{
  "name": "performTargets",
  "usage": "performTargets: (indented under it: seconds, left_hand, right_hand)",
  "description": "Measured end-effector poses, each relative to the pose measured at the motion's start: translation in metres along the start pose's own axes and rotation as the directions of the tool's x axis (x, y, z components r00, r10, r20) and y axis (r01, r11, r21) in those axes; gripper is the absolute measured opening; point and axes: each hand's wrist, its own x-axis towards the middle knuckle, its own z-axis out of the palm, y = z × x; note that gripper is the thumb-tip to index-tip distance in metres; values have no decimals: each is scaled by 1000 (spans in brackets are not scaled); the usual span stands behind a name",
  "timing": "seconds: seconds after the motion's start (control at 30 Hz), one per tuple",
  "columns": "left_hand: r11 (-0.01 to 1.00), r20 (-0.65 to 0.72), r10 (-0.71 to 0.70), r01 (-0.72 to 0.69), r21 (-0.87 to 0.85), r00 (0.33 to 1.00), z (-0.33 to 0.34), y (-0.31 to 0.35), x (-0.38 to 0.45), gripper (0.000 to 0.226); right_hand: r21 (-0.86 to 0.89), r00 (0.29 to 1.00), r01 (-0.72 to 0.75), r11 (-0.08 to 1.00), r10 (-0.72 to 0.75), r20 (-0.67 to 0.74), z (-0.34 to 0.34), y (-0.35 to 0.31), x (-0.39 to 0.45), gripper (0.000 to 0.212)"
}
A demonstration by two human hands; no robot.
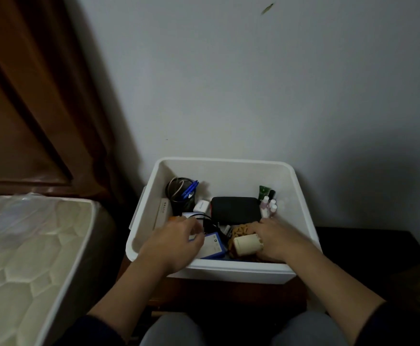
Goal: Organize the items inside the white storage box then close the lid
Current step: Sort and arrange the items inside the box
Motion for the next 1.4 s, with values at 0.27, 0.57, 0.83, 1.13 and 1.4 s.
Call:
performTargets:
  seconds: [0.27, 0.57, 0.83, 1.13, 1.4]
  left_hand:
    - [1000, 94, 18, -19, 4, 995, 3, 0, 6, 23]
    - [966, 448, 188, -247, 76, 874, 25, 60, 63, 34]
    - [904, 703, 206, -408, 131, 681, 50, 69, 98, 32]
    - [961, 729, 101, -256, 104, 677, 59, 57, 98, 32]
    - [968, 825, 29, -220, 117, 564, 59, 59, 103, 42]
  right_hand:
    - [159, 993, -105, 982, 97, 61, -3, 13, 15, 75]
    - [-55, 968, -42, 998, 55, 243, -12, 13, 26, 84]
    - [13, 987, -111, 994, 109, 119, -20, 12, 30, 62]
    - [71, 991, -124, 990, 120, 63, -19, 14, 28, 61]
    - [85, 981, -145, 986, 132, 140, -8, 13, 41, 68]
